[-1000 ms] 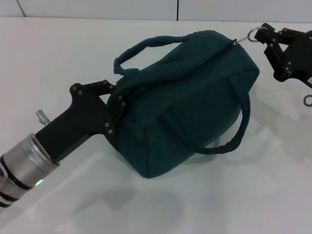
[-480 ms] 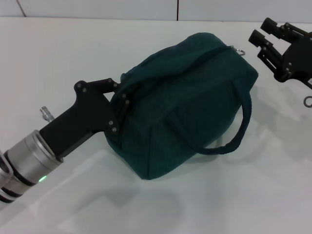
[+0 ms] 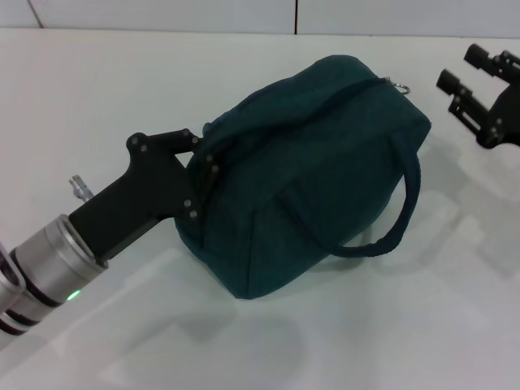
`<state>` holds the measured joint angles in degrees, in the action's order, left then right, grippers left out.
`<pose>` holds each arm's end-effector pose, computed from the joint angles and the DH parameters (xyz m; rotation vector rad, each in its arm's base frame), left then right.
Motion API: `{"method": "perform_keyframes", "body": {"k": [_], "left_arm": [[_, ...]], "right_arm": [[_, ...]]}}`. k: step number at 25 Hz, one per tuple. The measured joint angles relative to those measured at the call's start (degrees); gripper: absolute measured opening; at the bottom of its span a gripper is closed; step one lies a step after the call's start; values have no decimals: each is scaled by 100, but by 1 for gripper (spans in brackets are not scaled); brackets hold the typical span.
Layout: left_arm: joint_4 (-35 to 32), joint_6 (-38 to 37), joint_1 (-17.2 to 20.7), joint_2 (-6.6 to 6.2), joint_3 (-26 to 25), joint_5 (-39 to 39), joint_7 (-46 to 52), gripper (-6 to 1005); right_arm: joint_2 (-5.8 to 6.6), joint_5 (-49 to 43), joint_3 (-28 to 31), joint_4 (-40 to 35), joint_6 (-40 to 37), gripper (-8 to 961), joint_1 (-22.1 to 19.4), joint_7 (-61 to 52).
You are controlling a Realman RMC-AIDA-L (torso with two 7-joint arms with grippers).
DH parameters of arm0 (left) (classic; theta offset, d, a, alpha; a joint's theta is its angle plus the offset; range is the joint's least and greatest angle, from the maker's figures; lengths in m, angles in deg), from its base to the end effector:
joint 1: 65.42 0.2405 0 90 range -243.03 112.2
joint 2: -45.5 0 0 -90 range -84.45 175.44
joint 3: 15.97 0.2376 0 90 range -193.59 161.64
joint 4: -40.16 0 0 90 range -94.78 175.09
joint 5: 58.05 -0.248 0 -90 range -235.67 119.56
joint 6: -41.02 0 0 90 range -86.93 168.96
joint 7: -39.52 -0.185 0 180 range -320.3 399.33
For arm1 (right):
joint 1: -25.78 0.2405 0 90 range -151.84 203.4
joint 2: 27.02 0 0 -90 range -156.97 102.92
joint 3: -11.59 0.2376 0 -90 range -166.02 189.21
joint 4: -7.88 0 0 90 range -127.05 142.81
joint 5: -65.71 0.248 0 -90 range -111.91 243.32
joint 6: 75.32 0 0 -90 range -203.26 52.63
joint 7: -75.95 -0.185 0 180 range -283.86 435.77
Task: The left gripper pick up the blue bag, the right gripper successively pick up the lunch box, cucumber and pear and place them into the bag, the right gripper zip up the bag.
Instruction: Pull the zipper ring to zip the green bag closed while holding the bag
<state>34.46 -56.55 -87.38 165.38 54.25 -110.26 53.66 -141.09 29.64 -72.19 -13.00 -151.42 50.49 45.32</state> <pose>-0.2535 0.2911 -0.0621 -2.1252 0.0298 -1.0870 0.2470 0.3888 -0.0190 -2.1331 0.1195 0.9471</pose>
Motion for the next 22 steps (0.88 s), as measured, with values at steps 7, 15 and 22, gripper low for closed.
{"method": "perform_keyframes", "body": {"k": [7, 15, 22], "left_arm": [[29, 104, -114, 7, 9, 0, 0, 54], [27, 136, -133, 16, 9, -5, 1, 54], [6, 154, -134, 18, 8, -9, 1, 54]], "right_arm": [[-113, -251, -24, 2, 396, 454, 40, 303], [-137, -384, -95, -34, 563, 455, 209, 307], [-174, -384, -320, -37, 639, 454, 429, 309]]}}
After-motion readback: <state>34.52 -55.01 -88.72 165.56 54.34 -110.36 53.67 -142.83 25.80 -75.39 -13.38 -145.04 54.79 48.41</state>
